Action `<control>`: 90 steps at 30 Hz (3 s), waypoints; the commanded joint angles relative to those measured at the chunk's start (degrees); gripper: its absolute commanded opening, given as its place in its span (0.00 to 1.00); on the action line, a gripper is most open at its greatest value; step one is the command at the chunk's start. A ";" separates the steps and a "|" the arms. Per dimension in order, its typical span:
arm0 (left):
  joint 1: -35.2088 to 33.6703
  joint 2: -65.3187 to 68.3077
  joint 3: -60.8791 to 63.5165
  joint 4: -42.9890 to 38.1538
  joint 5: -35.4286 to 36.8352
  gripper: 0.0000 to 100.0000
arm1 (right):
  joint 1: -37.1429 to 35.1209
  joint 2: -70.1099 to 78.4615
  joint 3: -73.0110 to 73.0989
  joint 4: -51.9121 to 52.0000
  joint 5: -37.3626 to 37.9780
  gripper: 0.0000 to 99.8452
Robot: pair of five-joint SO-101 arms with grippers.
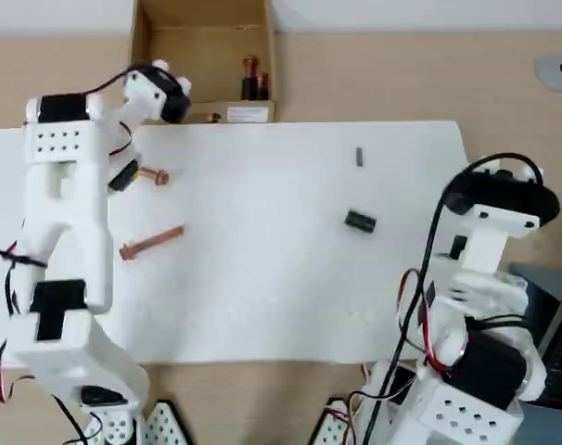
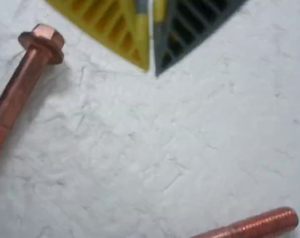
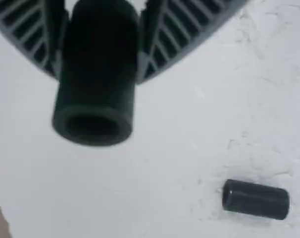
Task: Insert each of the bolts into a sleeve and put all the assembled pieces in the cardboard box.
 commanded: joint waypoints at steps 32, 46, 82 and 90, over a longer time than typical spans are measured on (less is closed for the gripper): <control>2.90 32.66 -33.32 -0.79 -23.82 0.12 | 1.10 -0.31 2.15 -4.92 -0.62 0.01; 4.75 41.01 -39.82 -0.79 -23.74 0.12 | 1.10 -0.31 2.15 -5.19 -0.53 0.01; 10.55 17.27 -53.27 10.81 27.60 0.00 | 0.66 -0.75 -4.79 -4.75 -0.26 0.01; 16.62 -1.01 -39.82 10.81 39.30 0.00 | -1.63 -0.75 -9.27 1.58 3.78 0.01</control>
